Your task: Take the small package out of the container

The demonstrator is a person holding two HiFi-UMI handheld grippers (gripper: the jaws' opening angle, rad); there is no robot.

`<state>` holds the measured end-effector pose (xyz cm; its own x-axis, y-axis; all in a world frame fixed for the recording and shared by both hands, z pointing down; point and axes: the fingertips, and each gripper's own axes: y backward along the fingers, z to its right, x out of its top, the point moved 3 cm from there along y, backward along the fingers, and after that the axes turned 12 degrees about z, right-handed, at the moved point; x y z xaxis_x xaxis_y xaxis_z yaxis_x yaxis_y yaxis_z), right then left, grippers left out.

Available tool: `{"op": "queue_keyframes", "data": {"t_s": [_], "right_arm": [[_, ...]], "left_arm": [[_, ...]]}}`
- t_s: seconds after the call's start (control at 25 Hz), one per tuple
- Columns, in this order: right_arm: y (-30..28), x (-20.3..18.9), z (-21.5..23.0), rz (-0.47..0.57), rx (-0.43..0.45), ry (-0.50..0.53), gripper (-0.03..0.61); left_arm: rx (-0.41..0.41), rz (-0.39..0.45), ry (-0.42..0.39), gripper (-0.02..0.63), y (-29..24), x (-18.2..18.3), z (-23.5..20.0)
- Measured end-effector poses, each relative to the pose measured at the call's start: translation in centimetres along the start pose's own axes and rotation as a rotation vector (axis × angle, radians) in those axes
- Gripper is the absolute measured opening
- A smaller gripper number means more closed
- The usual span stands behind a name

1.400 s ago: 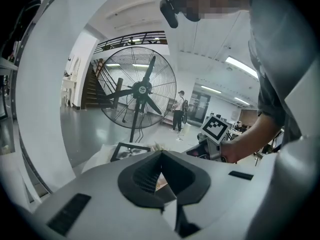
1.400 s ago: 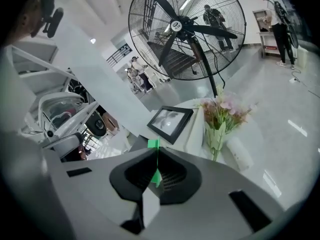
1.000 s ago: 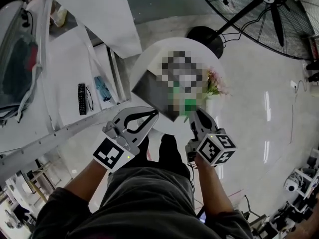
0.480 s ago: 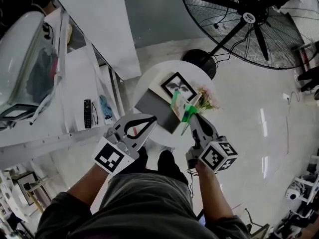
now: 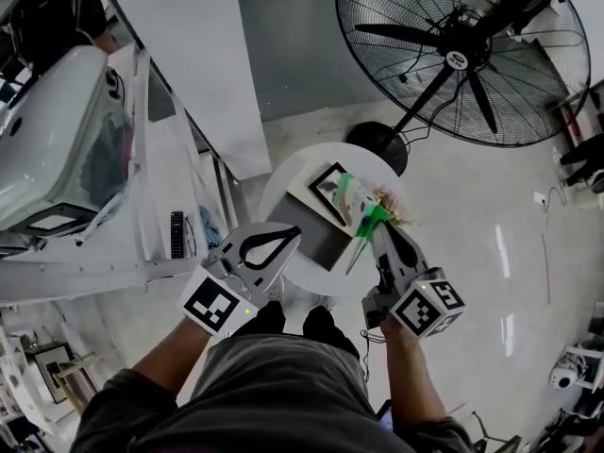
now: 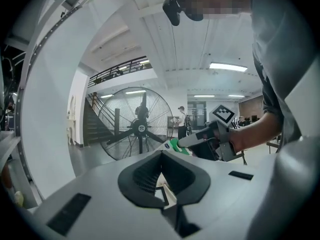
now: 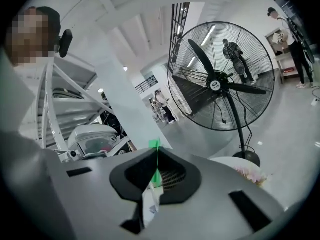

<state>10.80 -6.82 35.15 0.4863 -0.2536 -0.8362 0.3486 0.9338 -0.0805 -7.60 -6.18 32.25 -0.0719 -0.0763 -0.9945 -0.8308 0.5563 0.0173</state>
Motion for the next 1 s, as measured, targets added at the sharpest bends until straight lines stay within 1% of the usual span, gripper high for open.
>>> {"op": "queue_keyframes", "data": {"t_s": [0.28, 0.6, 0.76, 1.0], "right_arm": [[0.6, 3.6, -1.7, 0.075, 0.03, 0.002, 0.023], [0.9, 7.3, -2.8, 0.142, 0.063, 0.011, 0.023], [0.6, 8.6, -2.9, 0.162, 0.077, 0.022, 0.023], [-0.2, 9.5, -2.9, 0.165, 0.097, 0.031, 0.023]], "left_arm": [[-0.008, 0.03, -0.038, 0.015, -1.0, 3.1, 0.1], [-0.025, 0.066, -0.064, 0.015, -2.8, 5.5, -0.2], [-0.027, 0.076, -0.07, 0.015, -3.6, 6.2, -0.5], [-0.022, 0.088, -0.074, 0.015, -4.7, 6.8, -1.2]]}}
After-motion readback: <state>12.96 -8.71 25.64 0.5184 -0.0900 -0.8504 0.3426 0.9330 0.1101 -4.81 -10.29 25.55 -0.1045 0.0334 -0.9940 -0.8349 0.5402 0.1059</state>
